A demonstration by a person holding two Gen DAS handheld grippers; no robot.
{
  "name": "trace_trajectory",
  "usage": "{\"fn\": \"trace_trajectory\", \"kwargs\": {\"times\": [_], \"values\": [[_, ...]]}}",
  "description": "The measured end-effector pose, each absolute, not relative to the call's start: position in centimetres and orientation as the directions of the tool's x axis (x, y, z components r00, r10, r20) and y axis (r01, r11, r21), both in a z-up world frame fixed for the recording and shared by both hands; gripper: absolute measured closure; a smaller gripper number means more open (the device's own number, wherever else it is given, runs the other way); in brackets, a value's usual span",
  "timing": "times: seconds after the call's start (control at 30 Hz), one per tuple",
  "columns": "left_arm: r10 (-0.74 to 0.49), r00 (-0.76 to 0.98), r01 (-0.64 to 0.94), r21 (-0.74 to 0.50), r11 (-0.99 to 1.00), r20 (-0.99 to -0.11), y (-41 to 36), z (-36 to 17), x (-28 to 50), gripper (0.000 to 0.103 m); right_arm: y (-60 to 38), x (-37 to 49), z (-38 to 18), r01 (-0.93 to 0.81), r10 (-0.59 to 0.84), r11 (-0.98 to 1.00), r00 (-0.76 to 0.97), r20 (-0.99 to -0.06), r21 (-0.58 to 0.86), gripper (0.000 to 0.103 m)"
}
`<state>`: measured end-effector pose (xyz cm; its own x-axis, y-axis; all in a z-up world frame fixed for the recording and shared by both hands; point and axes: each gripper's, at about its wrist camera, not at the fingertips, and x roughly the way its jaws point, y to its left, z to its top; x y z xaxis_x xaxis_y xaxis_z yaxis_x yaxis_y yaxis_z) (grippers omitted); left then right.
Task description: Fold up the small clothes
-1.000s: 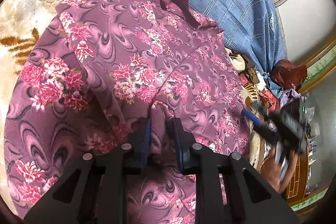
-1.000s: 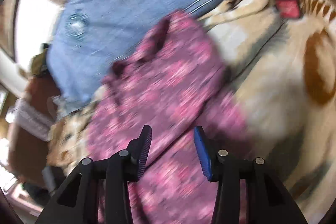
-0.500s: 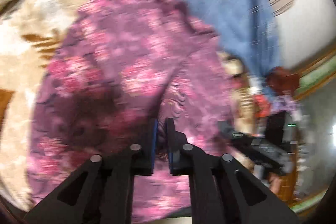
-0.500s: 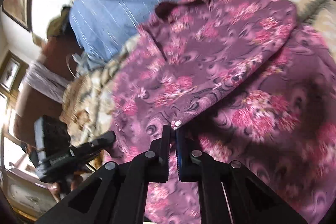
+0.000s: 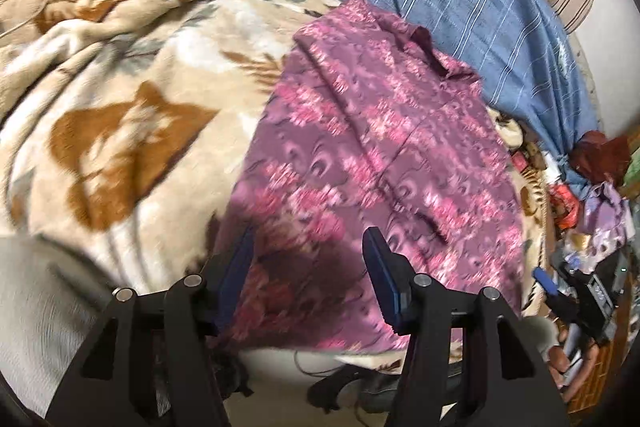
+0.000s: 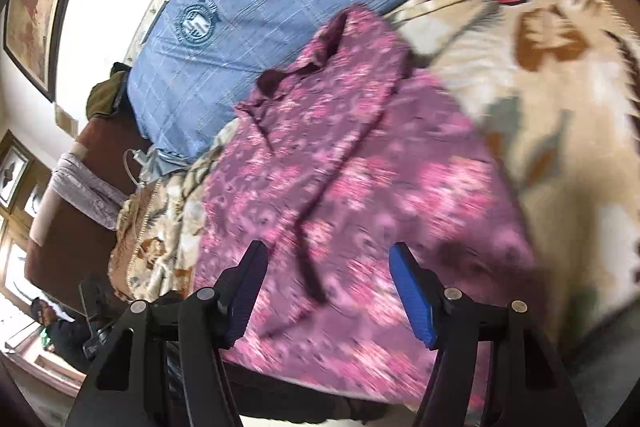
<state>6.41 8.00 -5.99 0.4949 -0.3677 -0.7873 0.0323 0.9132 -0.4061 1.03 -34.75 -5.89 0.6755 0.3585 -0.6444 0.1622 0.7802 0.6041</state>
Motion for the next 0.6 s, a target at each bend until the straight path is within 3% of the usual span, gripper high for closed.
{"fn": "trace_trajectory", "kwargs": {"times": [0.23, 0.47, 0.57, 0.6], "values": [[-0.292, 0.498, -0.035, -0.355, 0.934, -0.817, 9.5, -6.3, 6.3, 0.048, -33.6, -1.1, -6.1, 0.125, 0.371, 0.797, 0.671, -0.643, 0.59, 0.037], [-0.359, 0.373, -0.032, -0.399, 0.916, -0.856, 9.9, -8.7, 7.1, 0.048, -28.3, 0.5, -6.2, 0.002, 0.473, 0.805, 0.601, -0.644, 0.593, 0.037], [-0.331, 0.354, -0.033, -0.366, 0.93, -0.875, 9.7, -9.6, 6.8, 0.048, -25.2, 1.3, -6.3, -0.06, 0.504, 0.817, 0.557, -0.66, 0.573, 0.037], [-0.32, 0.33, -0.04, -0.352, 0.935, -0.888, 9.6, -10.2, 6.7, 0.055, -24.4, 1.4, -6.3, -0.076, 0.511, 0.82, 0.546, -0.664, 0.568, 0.037]]}}
